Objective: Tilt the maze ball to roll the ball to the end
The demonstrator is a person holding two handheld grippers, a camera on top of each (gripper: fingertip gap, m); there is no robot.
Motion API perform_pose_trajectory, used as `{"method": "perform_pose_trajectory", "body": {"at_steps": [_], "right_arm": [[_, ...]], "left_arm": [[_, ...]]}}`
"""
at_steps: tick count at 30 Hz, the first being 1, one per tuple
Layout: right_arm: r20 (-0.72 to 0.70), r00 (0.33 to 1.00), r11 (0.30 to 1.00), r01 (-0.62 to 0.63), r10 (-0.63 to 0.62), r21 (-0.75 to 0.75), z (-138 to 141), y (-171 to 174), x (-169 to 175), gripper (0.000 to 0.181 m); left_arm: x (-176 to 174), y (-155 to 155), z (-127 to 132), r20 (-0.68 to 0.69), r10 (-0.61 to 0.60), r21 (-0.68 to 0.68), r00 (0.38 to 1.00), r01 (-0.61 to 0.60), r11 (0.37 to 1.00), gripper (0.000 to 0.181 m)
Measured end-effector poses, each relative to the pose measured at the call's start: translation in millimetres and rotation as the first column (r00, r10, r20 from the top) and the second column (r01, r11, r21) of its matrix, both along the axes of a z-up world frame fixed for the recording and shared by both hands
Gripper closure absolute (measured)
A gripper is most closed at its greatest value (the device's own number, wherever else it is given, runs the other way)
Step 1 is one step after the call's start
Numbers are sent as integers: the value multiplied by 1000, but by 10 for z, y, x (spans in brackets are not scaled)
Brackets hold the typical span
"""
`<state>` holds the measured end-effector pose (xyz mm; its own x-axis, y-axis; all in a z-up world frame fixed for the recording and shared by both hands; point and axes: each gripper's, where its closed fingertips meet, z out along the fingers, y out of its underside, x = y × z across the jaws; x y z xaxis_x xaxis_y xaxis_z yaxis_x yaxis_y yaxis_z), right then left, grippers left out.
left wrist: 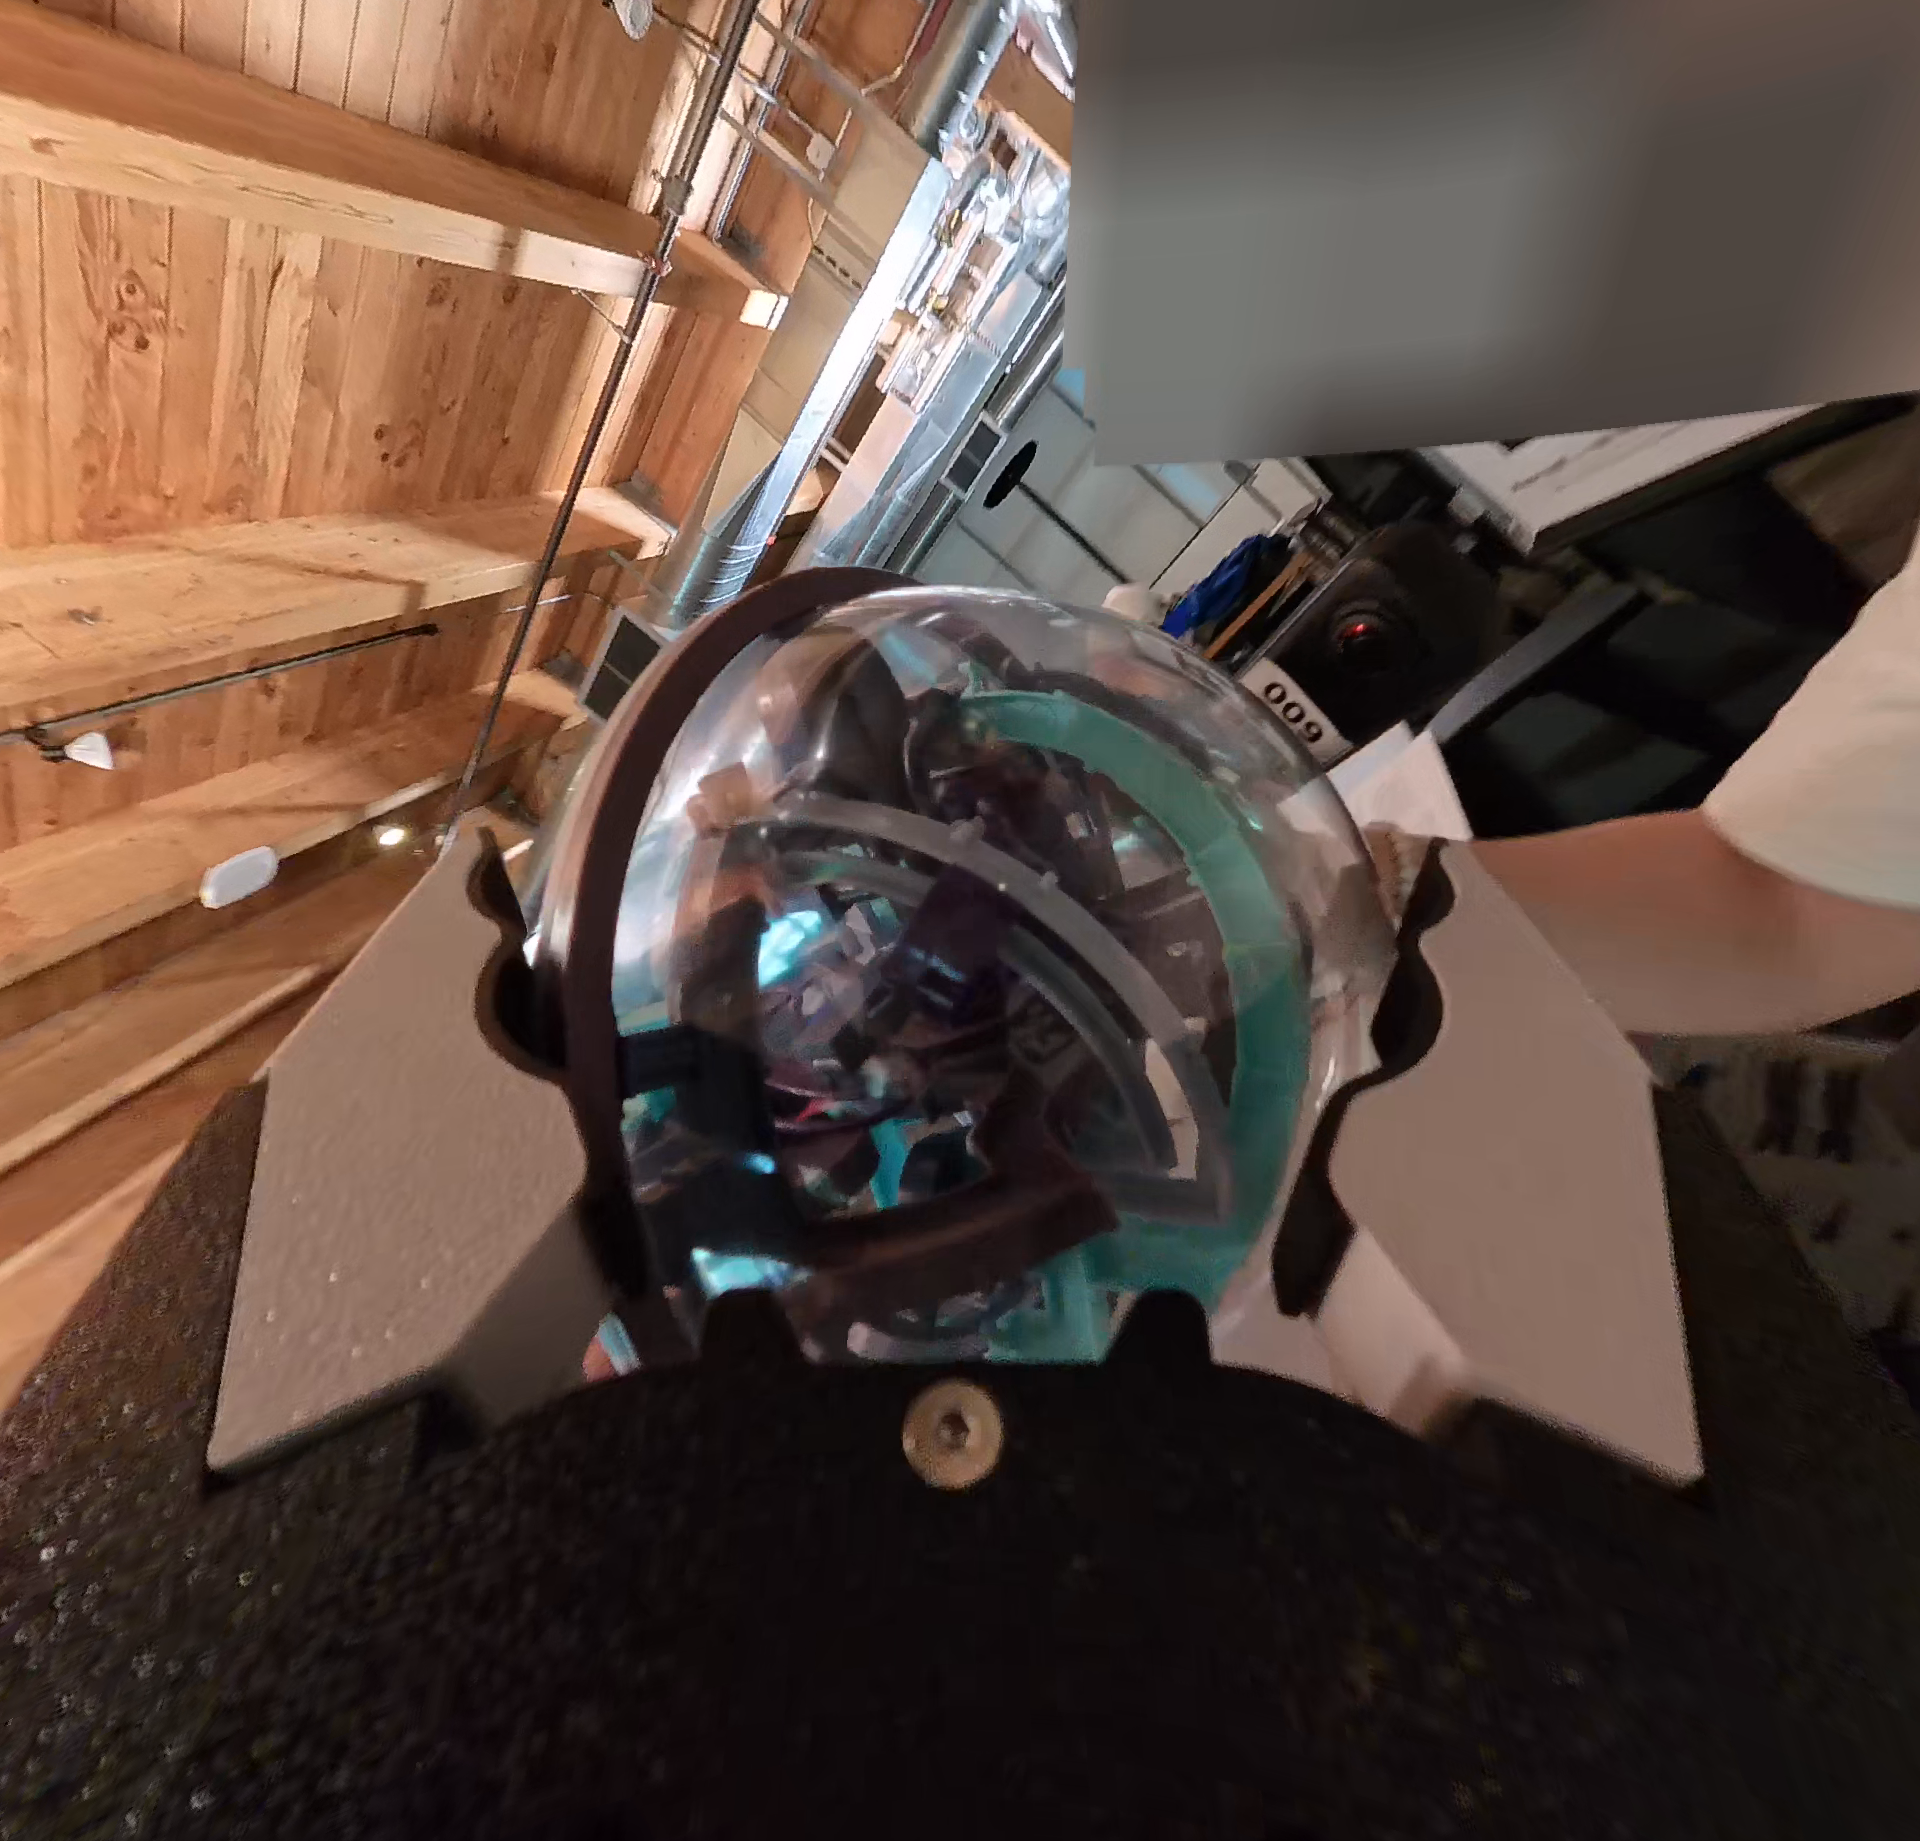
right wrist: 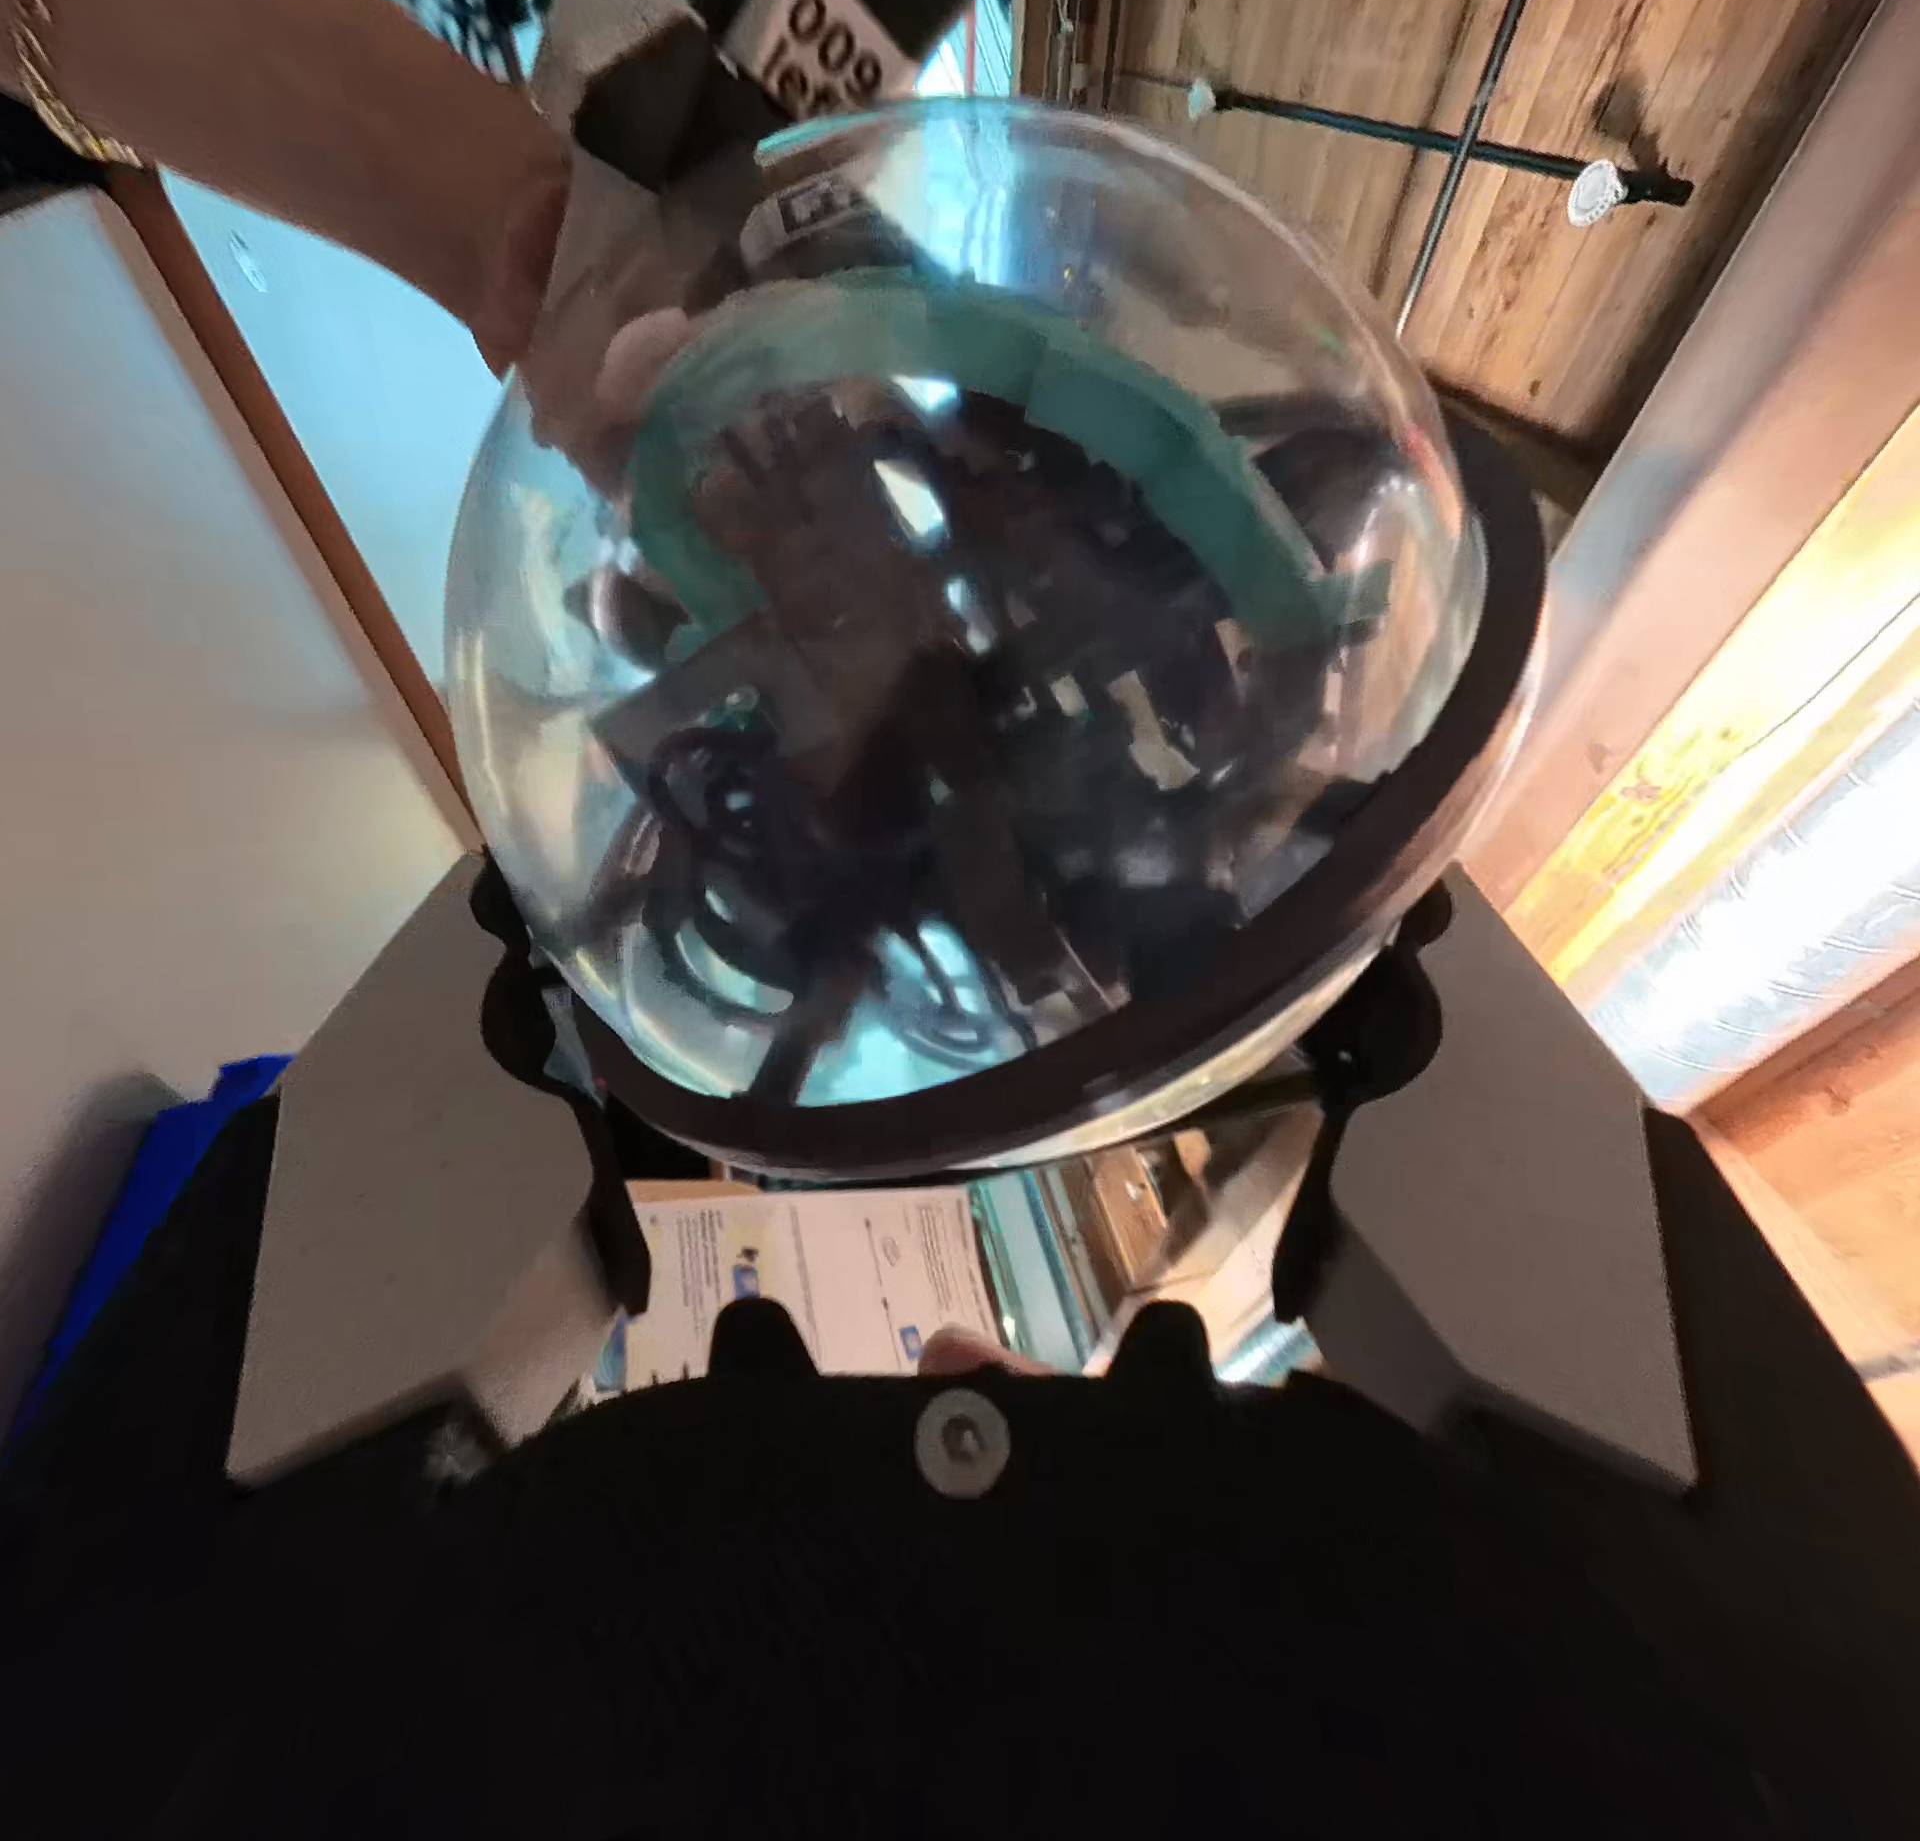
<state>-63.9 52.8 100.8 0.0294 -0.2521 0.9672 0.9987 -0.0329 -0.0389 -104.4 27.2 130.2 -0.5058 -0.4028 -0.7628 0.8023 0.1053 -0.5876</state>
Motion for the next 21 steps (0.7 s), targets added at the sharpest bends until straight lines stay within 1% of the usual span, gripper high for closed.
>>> {"method": "perform_pose_trajectory", "body": {"at_steps": [3, 8, 18, 21], "right_arm": [[-41, 996, 997, -76, 75, -32, 26, -11, -147, 24], [-101, 983, 986, -160, 154, -51, 80, -44, -273, 24], [-184, 945, 960, -278, 269, -22, 132, -159, -413, 23], [-154, 947, 958, -286, 281, -13, 115, -188, -419, 24]], "left_arm": [[-69, 21, 58, -75, -79, -45, 994, 76, 996, 23], [-112, 22, 138, -157, -146, -95, 977, 132, 987, 23], [-162, -69, 206, -261, -170, -128, 950, 141, 982, 24], [-187, -113, 178, -224, -133, -95, 965, 114, 989, 24]]}}
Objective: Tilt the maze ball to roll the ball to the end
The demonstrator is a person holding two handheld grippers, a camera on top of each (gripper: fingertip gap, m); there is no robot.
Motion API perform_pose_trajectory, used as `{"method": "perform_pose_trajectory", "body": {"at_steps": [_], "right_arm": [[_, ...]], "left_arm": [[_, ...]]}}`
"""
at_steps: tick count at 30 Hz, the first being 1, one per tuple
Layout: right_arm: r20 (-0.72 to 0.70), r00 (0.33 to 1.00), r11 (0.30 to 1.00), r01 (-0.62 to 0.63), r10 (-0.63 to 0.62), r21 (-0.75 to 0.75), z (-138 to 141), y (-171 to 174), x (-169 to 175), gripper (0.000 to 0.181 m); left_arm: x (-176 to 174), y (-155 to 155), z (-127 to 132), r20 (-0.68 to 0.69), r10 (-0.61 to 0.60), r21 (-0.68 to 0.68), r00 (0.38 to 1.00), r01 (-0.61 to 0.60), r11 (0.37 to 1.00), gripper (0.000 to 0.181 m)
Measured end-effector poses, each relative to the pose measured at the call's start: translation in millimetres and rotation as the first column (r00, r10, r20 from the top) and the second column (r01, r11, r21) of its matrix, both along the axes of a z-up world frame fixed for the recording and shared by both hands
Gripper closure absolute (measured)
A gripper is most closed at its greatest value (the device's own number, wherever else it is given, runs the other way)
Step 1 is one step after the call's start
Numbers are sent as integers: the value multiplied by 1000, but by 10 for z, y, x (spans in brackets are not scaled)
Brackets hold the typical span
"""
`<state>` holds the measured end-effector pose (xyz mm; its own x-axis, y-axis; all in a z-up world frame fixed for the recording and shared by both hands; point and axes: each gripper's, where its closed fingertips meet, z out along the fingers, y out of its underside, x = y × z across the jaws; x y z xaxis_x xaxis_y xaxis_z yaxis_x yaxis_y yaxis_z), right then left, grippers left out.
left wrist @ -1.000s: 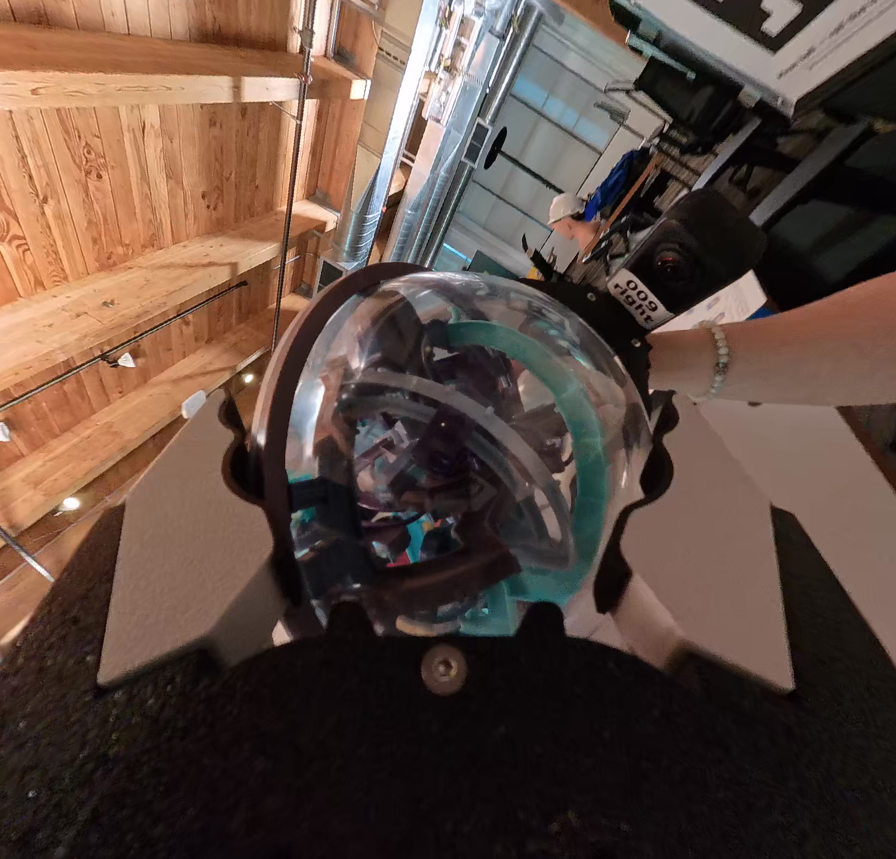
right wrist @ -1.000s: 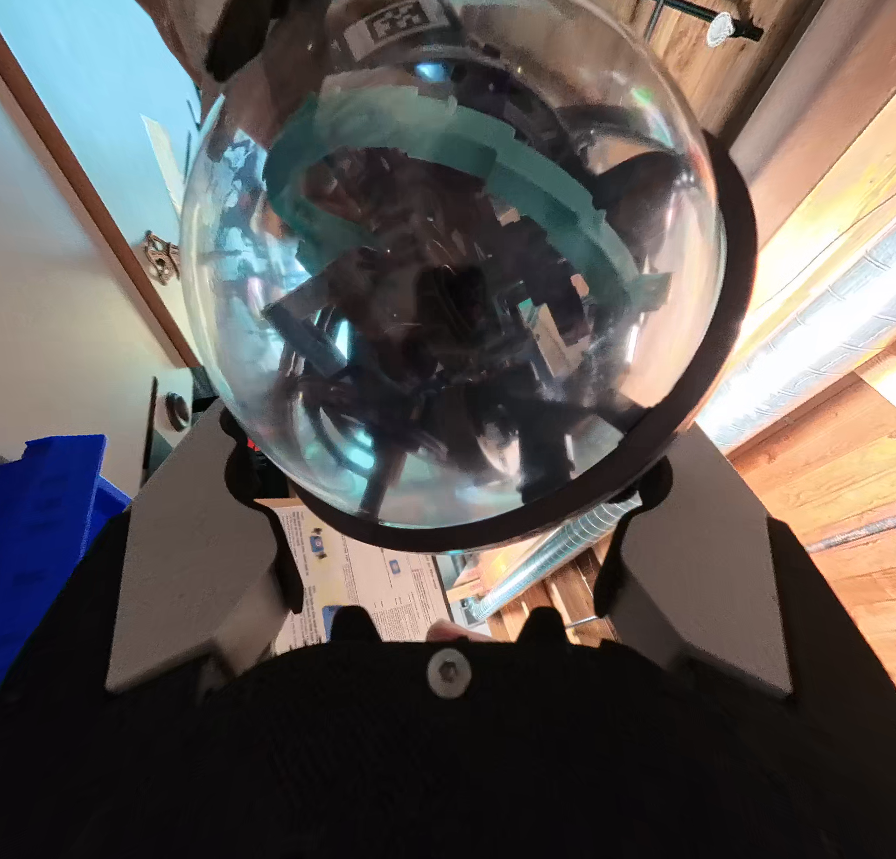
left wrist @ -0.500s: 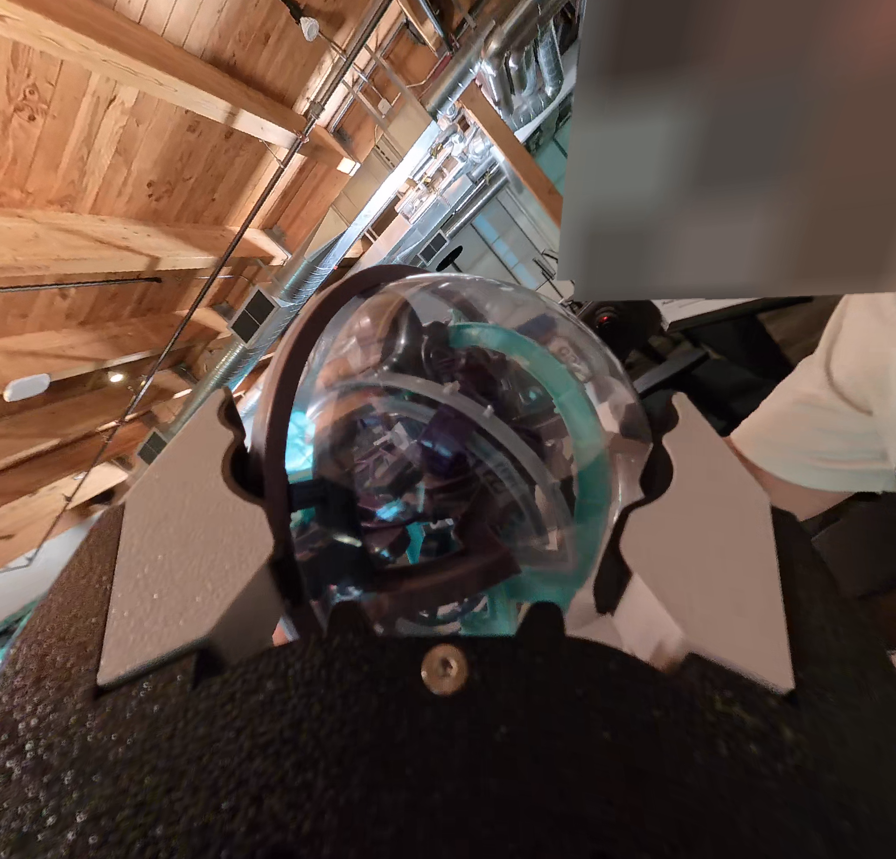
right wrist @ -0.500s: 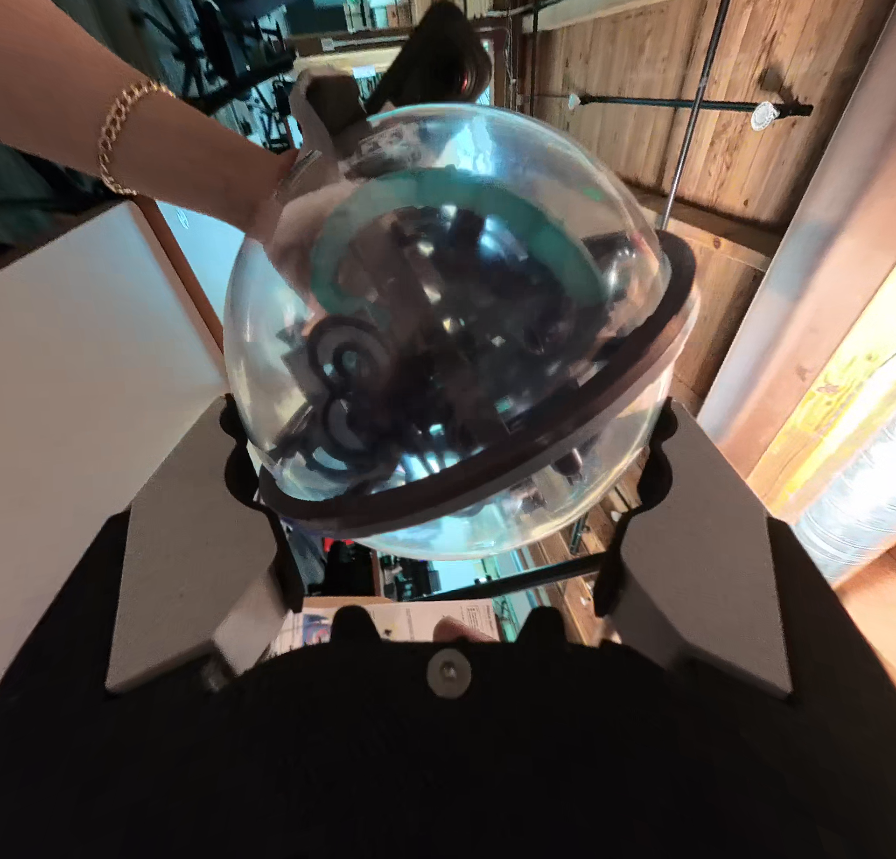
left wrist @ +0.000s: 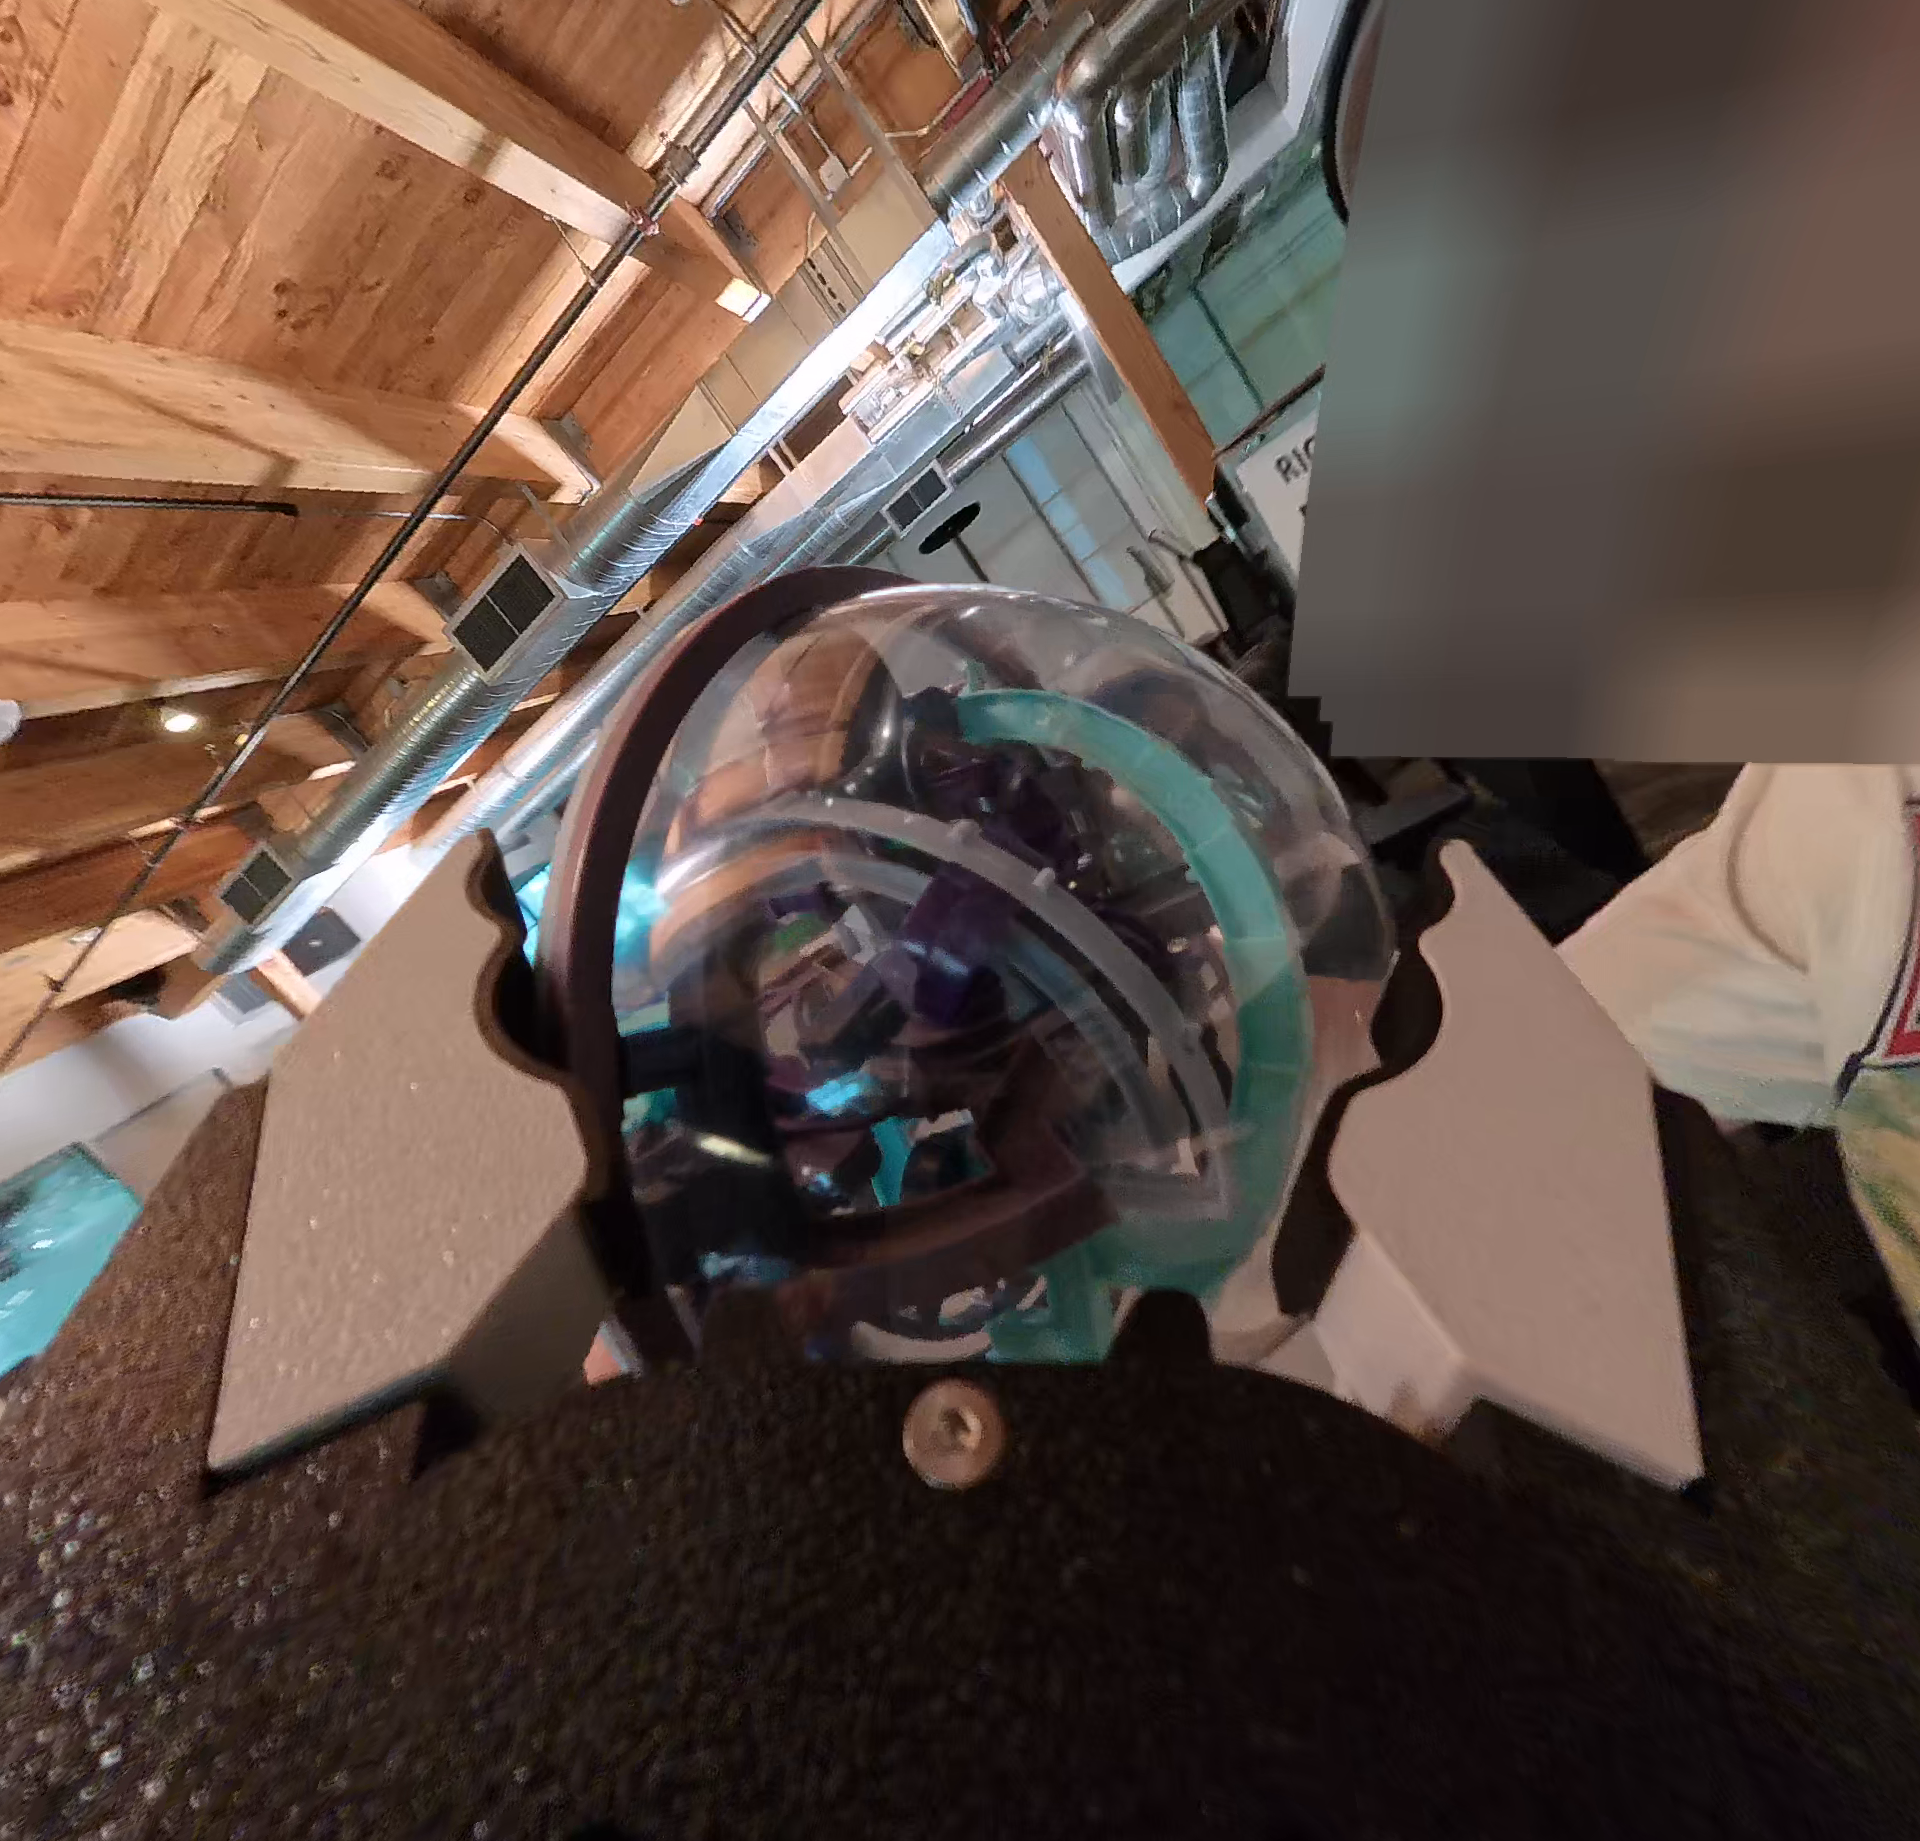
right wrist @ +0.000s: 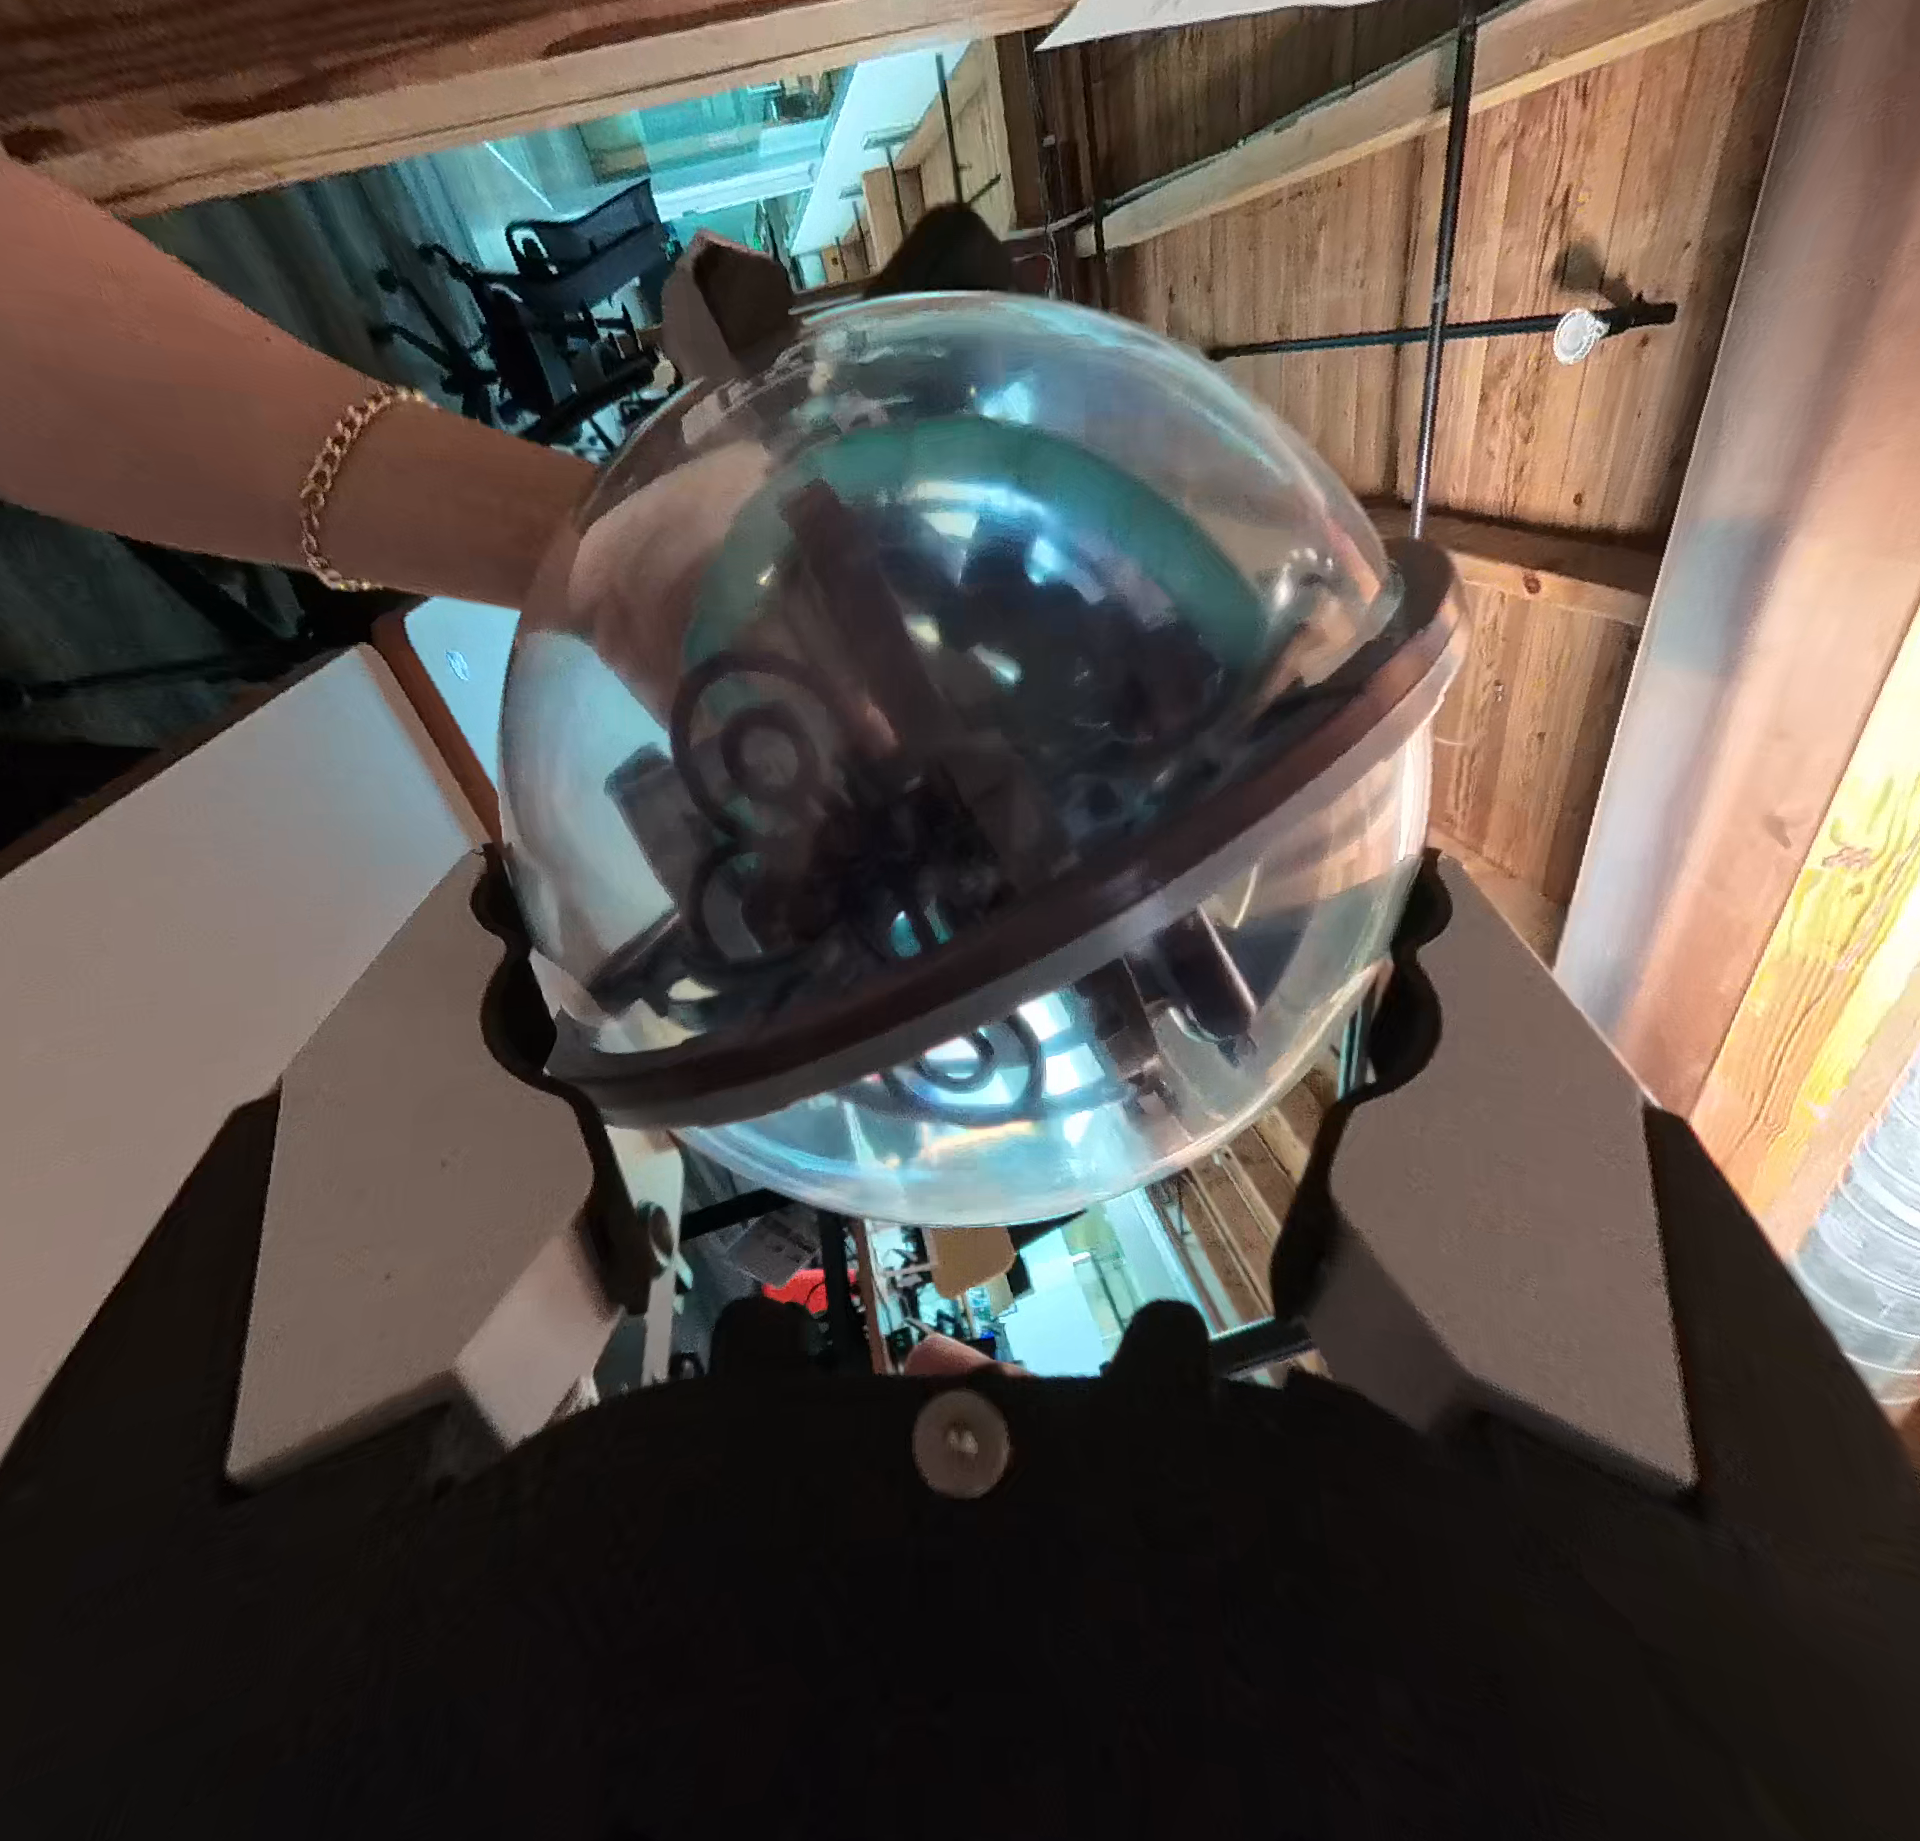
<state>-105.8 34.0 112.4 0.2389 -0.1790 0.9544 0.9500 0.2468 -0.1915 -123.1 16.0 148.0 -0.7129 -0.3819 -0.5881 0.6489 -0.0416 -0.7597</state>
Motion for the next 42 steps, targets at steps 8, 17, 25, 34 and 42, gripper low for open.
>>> {"method": "perform_pose_trajectory", "body": {"at_steps": [8, 17, 25, 34, 42], "right_arm": [[36, 999, 999, 35, -36, 34, -31, 0, 41, 24], [134, 981, 986, 129, -142, 101, -30, 14, 7, 24], [173, 969, 981, 158, -177, 114, -46, 45, -35, 23], [164, 967, 978, 176, -193, 115, -48, 68, -13, 23], [97, 983, 986, 151, -158, 78, -25, 73, 33, 24]], "left_arm": [[-23, -44, -48, 77, 75, 58, 994, -79, 995, 23], [-133, -54, -99, 203, 80, 121, 976, -106, 987, 23], [-193, -17, -132, 243, 51, 123, 969, -83, 989, 23], [-172, 5, -127, 226, 40, 118, 973, -69, 991, 23], [-97, 10, -72, 149, 59, 96, 987, -74, 993, 23]]}}
